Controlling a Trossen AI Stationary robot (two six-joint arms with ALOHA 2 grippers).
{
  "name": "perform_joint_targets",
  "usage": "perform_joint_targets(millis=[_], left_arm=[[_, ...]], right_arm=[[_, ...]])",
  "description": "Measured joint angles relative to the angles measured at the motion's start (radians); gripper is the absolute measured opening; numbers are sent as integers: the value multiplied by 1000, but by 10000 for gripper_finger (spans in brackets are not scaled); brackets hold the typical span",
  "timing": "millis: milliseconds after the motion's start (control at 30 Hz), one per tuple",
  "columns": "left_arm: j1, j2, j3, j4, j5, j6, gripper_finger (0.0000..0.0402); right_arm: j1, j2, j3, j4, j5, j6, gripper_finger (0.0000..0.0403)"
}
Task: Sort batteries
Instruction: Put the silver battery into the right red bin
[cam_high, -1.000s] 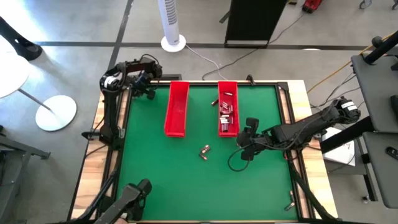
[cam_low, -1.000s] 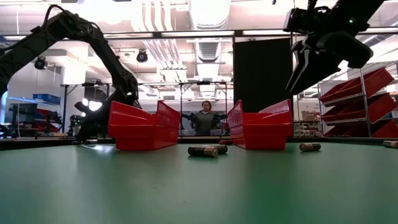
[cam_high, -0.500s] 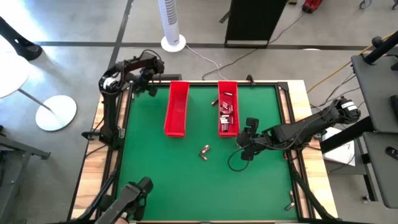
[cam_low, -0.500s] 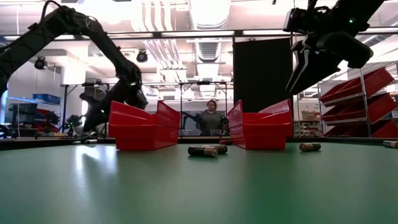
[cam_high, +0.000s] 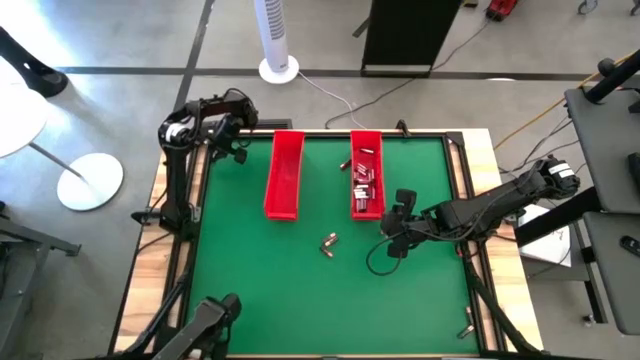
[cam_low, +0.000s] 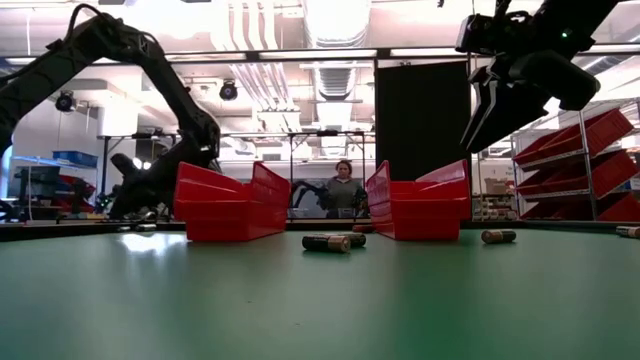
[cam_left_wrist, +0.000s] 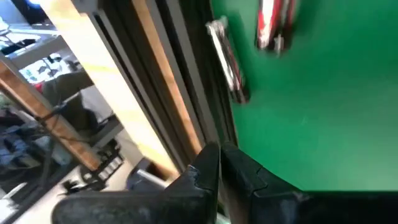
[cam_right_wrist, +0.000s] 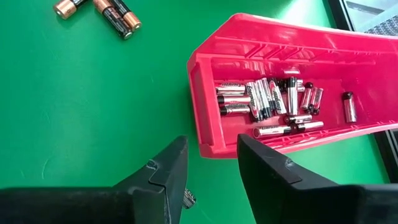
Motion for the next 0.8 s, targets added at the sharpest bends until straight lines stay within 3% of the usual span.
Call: perform_joint_targets(millis=[267, 367, 600, 800], left_arm=[[-4, 0, -10, 35, 0, 29, 0], [2, 0, -28, 102, 0, 83, 0], [26, 0, -5, 85, -5, 157, 0], [79, 0, 40, 77, 91, 172, 0]], right_arm=[[0, 0, 0, 0, 0, 5, 141], [0, 0, 0, 0, 0, 10, 135], [0, 0, 0, 0, -18, 17, 120], [0, 0, 0, 0, -19, 17, 117]])
